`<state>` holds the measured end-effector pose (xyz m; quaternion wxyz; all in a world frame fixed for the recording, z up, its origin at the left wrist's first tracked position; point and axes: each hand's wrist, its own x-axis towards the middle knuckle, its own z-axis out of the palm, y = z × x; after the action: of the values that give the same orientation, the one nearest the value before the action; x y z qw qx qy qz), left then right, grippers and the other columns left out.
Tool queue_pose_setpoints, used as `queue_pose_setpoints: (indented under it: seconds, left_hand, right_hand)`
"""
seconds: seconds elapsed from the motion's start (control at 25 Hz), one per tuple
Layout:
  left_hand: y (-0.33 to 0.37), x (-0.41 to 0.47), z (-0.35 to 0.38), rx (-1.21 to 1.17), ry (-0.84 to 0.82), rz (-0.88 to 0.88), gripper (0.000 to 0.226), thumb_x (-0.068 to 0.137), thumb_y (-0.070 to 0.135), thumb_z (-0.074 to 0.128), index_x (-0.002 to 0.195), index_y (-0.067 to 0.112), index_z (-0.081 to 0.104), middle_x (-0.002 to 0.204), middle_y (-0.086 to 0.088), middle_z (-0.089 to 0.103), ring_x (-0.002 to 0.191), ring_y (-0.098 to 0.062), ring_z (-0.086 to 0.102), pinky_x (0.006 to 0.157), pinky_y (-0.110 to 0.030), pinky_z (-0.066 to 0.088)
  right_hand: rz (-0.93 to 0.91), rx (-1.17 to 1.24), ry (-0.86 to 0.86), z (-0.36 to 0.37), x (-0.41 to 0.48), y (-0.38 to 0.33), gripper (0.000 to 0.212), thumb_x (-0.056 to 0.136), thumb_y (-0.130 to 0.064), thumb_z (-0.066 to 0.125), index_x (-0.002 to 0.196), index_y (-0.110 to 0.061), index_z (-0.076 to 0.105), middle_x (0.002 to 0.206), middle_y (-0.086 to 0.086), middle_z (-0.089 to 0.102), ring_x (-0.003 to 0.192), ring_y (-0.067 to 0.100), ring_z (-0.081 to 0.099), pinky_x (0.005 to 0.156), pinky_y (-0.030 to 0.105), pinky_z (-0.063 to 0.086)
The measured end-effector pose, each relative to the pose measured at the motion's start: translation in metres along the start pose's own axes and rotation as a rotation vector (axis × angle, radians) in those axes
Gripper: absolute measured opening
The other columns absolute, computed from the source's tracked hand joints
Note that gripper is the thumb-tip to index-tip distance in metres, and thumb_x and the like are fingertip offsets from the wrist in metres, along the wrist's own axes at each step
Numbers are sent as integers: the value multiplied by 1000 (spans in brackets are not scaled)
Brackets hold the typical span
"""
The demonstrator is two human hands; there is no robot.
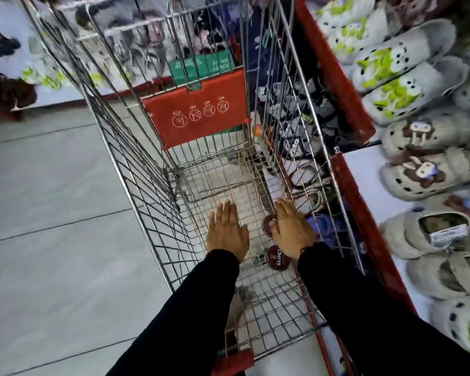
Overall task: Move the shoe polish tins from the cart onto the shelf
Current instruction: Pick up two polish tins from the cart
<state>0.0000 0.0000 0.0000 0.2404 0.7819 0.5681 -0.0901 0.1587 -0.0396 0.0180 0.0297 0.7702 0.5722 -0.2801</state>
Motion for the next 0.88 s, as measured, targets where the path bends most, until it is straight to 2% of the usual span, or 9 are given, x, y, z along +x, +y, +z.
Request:
queue_pose_setpoints:
  seconds: [0.08, 0.16, 0.24, 0.36, 0.48, 0.64, 0.76, 0.88]
  left_hand:
    - [-9, 13, 15, -9, -86, -54, 67, 99, 40, 27, 158, 10, 14, 168, -7, 12, 156, -24, 9, 128, -41, 6]
    - [-20, 21, 30, -18, -185, -116, 67, 99, 42, 30, 157, 11, 19, 166, -7, 19, 154, -26, 17, 126, -41, 7]
    - [-21, 28, 43, -38, -249, -182, 68, 96, 44, 37, 156, 14, 24, 162, -7, 30, 148, -28, 32, 124, -42, 19]
    - [-25, 42, 47, -74, -259, -276, 68, 91, 41, 48, 152, 15, 34, 150, -11, 47, 134, -33, 49, 113, -43, 40]
    - [-29, 53, 46, -128, -303, -279, 67, 90, 32, 62, 148, 10, 37, 141, -18, 51, 131, -38, 52, 107, -46, 45]
    - [-27, 51, 52, -131, -302, -315, 62, 86, 28, 70, 139, 10, 45, 137, -15, 50, 127, -36, 55, 103, -46, 49]
    - [-30, 50, 52, -240, -276, -356, 48, 86, 27, 69, 129, 9, 57, 132, -13, 50, 117, -35, 63, 98, -42, 50]
    - [-33, 44, 41, -318, -255, -394, 38, 86, 29, 69, 120, 11, 69, 126, -15, 62, 113, -34, 66, 95, -38, 52]
  right_hand:
    - [52, 33, -70, 11, 15, 4, 60, 100, -24, 39, 156, -8, 22, 168, 5, 15, 155, 28, 20, 123, 41, 25]
    - [86, 44, -100, 26, 25, 10, 59, 99, -23, 42, 154, -7, 26, 167, 6, 18, 150, 29, 31, 119, 39, 32]
    - [121, 27, -107, 42, 35, 15, 60, 98, -24, 46, 153, -8, 29, 165, 6, 23, 147, 30, 35, 117, 39, 36]
    - [182, 25, -139, 56, 46, 24, 64, 97, -29, 50, 155, -12, 28, 162, 10, 29, 144, 33, 37, 116, 43, 37]
    - [187, 60, -143, 64, 56, 30, 64, 96, -29, 54, 154, -13, 30, 158, 14, 33, 140, 34, 42, 112, 43, 40]
    - [199, 75, -111, 73, 59, 31, 69, 90, -23, 66, 151, -14, 33, 148, 18, 43, 130, 37, 53, 103, 42, 46]
    - [222, 178, 26, 73, 55, 31, 56, 80, -13, 77, 129, -17, 50, 127, 15, 61, 111, 34, 64, 92, 38, 51]
    - [296, 295, 139, 63, 42, 27, 37, 81, -10, 75, 112, -18, 58, 111, 12, 70, 101, 32, 69, 85, 35, 53]
